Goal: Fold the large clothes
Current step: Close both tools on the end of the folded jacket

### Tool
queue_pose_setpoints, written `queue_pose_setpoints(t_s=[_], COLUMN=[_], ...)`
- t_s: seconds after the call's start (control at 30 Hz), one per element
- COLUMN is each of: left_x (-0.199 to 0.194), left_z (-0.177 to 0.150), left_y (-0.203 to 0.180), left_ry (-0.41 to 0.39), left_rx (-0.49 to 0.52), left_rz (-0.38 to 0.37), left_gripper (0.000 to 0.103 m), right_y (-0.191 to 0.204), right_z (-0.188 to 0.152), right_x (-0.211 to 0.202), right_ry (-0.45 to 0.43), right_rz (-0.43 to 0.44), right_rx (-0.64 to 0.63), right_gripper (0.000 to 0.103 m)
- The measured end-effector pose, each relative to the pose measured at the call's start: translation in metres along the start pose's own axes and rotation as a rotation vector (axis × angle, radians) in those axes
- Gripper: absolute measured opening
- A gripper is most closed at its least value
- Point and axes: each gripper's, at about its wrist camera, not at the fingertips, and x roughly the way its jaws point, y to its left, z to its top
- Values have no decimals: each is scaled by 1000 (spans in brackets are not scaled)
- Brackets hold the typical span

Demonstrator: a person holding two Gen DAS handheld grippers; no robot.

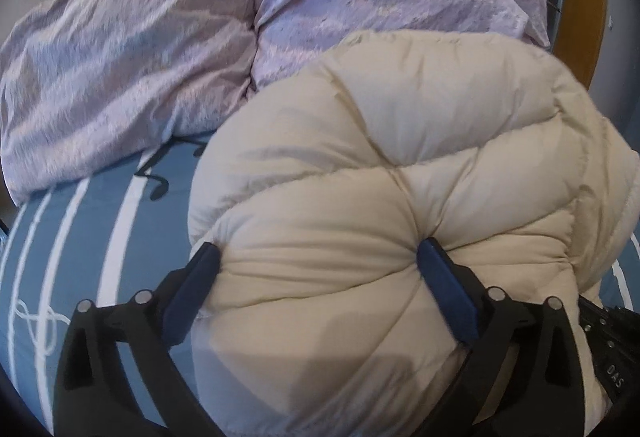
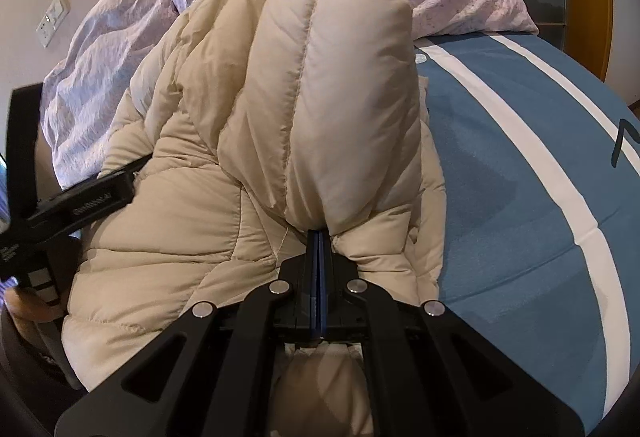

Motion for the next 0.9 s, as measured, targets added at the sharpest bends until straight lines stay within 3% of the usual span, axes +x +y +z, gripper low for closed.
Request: queue_pose_setpoints(t_s=[0.23, 0.47, 0.9], left_x=[4, 13, 14], left_z=[-6, -7, -7], left_y=[-4, 0, -1], left_ry=[-30, 0, -1], left_rx=[7, -16, -12], left_rz=[36, 1, 14], left_gripper=[101, 101, 101], right_y=[-1, -2, 0], right_z=[0, 0, 0], right_x=[0, 1, 1], right_ry=[-13, -14, -16], right_rz=[-6, 1, -10], right_rx=[-12, 3, -3], right_gripper=[0, 0, 0])
